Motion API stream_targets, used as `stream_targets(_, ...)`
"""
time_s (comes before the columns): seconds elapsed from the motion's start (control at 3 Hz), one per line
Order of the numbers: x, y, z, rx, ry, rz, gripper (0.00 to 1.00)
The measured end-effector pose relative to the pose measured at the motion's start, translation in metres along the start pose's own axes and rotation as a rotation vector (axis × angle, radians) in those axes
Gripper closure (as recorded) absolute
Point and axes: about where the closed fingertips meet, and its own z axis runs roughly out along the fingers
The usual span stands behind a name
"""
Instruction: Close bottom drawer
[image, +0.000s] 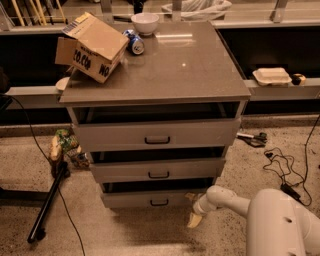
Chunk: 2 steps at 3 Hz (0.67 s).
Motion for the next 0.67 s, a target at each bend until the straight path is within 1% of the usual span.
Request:
stream_targets(0.33,0.0008,-0.0106,0.0074,-0.011,-0.007,0.003,0.00)
stream_targets(0.67,0.0006,-0.0096,0.0073,-0.013,-0.008,0.002,0.00)
